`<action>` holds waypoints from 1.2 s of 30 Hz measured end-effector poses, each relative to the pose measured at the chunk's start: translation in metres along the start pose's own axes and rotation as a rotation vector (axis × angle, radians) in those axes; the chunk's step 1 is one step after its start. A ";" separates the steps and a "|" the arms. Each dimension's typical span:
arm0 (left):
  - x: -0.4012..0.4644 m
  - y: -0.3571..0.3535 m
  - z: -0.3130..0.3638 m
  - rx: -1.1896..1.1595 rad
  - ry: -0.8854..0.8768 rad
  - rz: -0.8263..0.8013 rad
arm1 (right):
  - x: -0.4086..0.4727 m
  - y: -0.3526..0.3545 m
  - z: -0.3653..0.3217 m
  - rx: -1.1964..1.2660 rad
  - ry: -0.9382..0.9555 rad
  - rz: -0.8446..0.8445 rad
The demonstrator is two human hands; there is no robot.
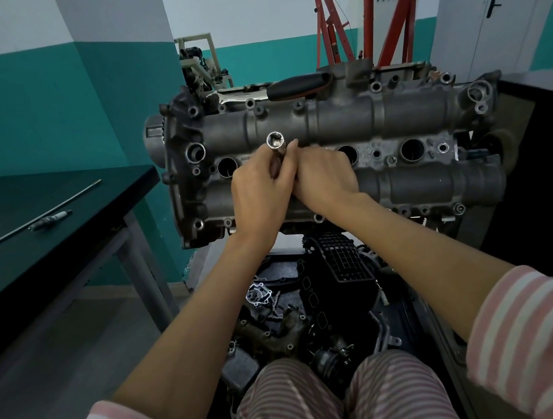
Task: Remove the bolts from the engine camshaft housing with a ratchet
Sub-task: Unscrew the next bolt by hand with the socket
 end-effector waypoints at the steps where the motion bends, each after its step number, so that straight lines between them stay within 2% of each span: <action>1: -0.001 0.000 0.000 -0.009 0.002 0.000 | 0.001 -0.001 0.000 -0.005 -0.008 -0.004; 14: 0.002 -0.003 -0.004 0.002 0.006 -0.020 | -0.002 0.001 0.002 0.024 0.001 0.033; 30: -0.002 -0.001 0.000 -0.008 -0.018 -0.025 | 0.004 -0.003 0.003 0.037 -0.035 -0.027; 36: 0.002 -0.002 -0.003 -0.010 0.007 -0.024 | 0.000 0.000 0.002 0.028 0.001 0.011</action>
Point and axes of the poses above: each hand's wrist, its own x-axis towards the middle knuckle, its own y-axis out of the back of the hand, z = x × y, the point moved 9 cm from there along x, towards the middle knuckle, and after that the axes turned 9 degrees about -z, right-handed, at the moved point
